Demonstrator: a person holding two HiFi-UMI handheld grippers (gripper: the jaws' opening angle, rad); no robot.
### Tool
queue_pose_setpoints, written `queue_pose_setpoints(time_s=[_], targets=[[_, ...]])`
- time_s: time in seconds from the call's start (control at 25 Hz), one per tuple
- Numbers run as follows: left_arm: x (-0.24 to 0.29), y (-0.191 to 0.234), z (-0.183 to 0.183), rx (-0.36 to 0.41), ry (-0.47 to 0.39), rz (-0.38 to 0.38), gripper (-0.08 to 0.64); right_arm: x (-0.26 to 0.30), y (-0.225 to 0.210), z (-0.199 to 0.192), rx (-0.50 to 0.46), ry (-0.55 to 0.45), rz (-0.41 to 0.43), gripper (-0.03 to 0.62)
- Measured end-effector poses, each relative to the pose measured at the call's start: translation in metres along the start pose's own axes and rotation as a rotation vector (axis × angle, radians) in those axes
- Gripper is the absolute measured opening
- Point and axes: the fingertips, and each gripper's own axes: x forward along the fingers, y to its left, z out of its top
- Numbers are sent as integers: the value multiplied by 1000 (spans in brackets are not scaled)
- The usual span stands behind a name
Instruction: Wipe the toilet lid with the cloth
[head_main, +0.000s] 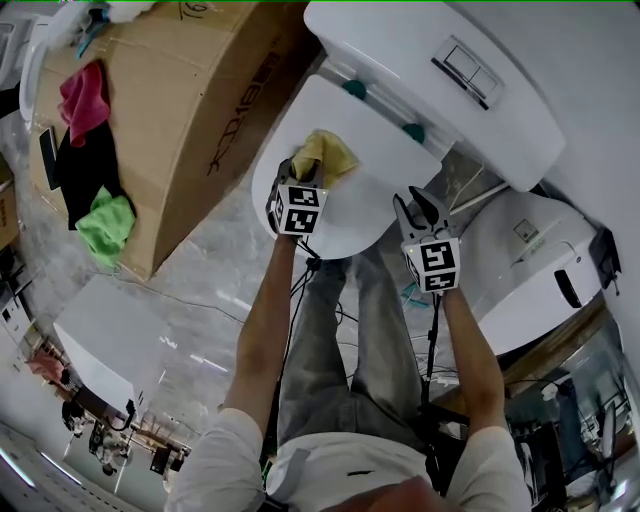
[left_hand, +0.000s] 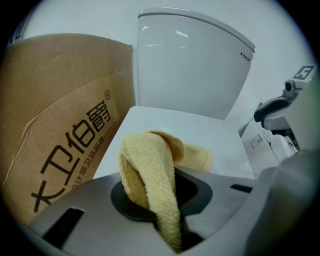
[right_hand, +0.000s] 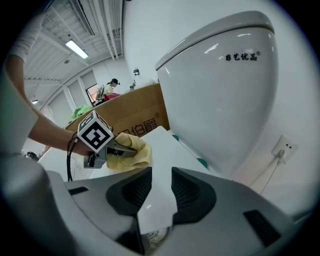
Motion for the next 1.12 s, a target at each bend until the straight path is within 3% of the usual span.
queue_pose_setpoints(time_s=[0.48,1.12], targets=[[-3,-44,-7,56,3,-57,80,-23,-3,-28,69,-7,-61,137],[-5,-112,-18,161,15,-195,80,-44,6,-54,144,-19,-137,138]])
